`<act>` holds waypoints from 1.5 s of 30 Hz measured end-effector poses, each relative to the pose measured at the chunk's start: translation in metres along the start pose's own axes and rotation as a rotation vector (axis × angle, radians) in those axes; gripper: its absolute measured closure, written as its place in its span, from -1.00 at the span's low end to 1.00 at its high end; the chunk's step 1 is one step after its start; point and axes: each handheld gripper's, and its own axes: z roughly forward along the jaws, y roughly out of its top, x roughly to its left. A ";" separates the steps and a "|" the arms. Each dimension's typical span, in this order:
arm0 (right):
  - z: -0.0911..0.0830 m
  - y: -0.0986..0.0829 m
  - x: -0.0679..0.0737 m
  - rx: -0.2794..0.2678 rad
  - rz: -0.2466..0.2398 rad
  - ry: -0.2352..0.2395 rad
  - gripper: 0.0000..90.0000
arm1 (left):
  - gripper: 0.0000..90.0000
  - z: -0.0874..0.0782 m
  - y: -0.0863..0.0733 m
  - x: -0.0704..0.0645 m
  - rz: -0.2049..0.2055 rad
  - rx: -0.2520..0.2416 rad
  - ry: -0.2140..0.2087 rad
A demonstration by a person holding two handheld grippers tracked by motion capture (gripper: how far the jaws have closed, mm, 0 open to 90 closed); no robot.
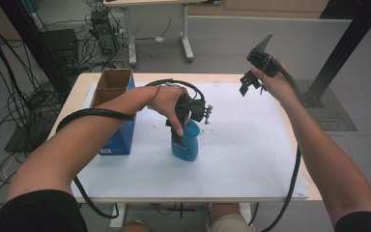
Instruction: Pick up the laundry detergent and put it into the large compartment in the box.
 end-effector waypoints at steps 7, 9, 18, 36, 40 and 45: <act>0.000 0.000 0.000 -0.001 -0.001 0.000 -0.88 | -0.85 0.000 -0.001 -0.001 -0.002 0.000 0.000; 0.000 -0.001 0.000 -0.002 0.000 0.000 -0.88 | -0.85 0.000 -0.001 -0.001 -0.004 -0.002 0.000; 0.000 0.000 0.002 0.001 0.000 -0.003 -0.88 | -0.85 0.000 -0.003 -0.001 -0.005 -0.007 0.001; 0.002 0.002 0.004 0.002 -0.003 -0.004 -0.88 | -0.85 0.000 -0.007 -0.002 -0.007 -0.013 0.005; 0.002 0.002 0.005 0.002 -0.004 -0.003 -0.88 | -0.85 0.000 -0.007 -0.002 -0.002 -0.012 0.006; 0.002 0.002 0.005 0.004 -0.008 -0.005 -0.88 | -0.84 0.000 -0.007 -0.002 -0.007 -0.014 0.004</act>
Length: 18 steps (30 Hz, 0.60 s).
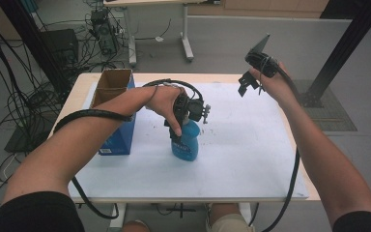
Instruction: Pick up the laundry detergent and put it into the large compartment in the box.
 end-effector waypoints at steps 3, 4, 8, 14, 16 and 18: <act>0.000 0.000 0.000 0.000 0.002 0.000 -0.88 | -0.83 0.000 -0.001 -0.001 0.000 -0.004 0.002; 0.000 0.000 0.000 -0.001 0.002 0.000 -0.88 | -0.83 0.000 -0.001 -0.001 0.001 -0.004 0.003; 0.000 0.000 0.000 0.000 0.001 0.000 -0.88 | -0.81 0.000 0.000 -0.001 0.011 0.001 0.008; 0.000 0.000 0.000 0.001 0.003 -0.001 -0.88 | -0.77 0.000 -0.001 -0.003 0.018 -0.001 0.017; 0.000 0.000 0.000 0.001 0.003 -0.002 -0.88 | -0.72 0.000 -0.001 -0.003 0.021 -0.001 0.020; 0.000 0.000 0.000 0.001 0.004 -0.001 -0.88 | -0.69 0.000 0.000 -0.004 0.028 0.000 0.023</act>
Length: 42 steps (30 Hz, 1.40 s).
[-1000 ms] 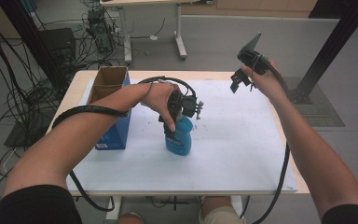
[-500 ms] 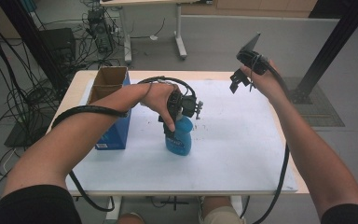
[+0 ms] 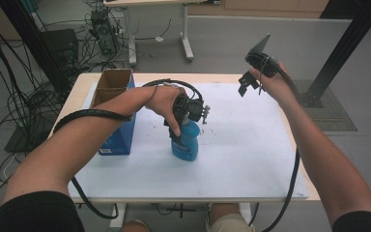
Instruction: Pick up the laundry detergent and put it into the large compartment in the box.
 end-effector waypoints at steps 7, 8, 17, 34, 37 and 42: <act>0.000 0.000 0.000 0.001 -0.001 0.000 -0.88 | -0.61 0.002 0.001 -0.002 0.010 0.002 0.007; 0.000 0.000 -0.001 0.001 0.000 -0.001 -0.88 | -0.55 0.002 0.000 -0.002 0.012 0.002 0.010; 0.001 0.000 -0.001 0.002 -0.001 -0.001 -0.88 | -0.35 0.003 0.002 -0.003 0.034 0.003 0.021; 0.001 0.000 -0.002 0.003 0.006 0.000 -0.88 | -0.17 0.003 0.005 -0.004 0.064 0.021 0.029; 0.001 0.001 -0.002 0.003 0.003 -0.001 -0.88 | -0.17 0.003 0.005 -0.005 0.070 0.020 0.034; 0.002 0.001 0.000 0.004 0.003 -0.002 -0.88 | -0.17 0.003 0.005 -0.005 0.064 0.021 0.031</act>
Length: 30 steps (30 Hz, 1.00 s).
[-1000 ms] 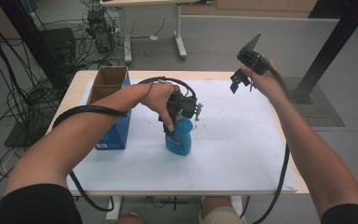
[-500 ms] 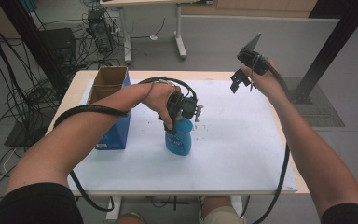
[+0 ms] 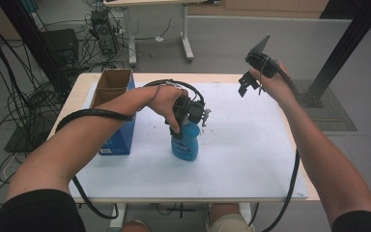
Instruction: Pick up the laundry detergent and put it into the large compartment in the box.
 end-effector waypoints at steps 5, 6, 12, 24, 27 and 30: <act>0.000 0.000 -0.001 0.003 0.002 0.000 -0.88 | -0.17 0.000 0.000 -0.001 -0.001 -0.001 0.002; 0.000 0.001 -0.001 0.003 0.002 -0.001 -0.88 | -0.17 0.000 0.000 -0.001 -0.003 0.001 0.004; 0.001 0.002 0.000 0.006 0.000 -0.002 -0.88 | -0.17 0.000 0.000 -0.002 -0.001 0.002 0.005; 0.003 0.004 0.002 0.010 0.001 -0.008 -0.88 | -0.16 0.000 -0.002 -0.001 -0.011 -0.008 0.002; 0.004 0.005 0.003 0.012 0.000 -0.009 -0.88 | -0.16 0.000 -0.002 -0.001 -0.013 -0.009 0.001; 0.004 0.005 0.003 0.013 0.000 -0.010 -0.88 | -0.16 0.000 -0.003 -0.001 -0.014 -0.013 0.001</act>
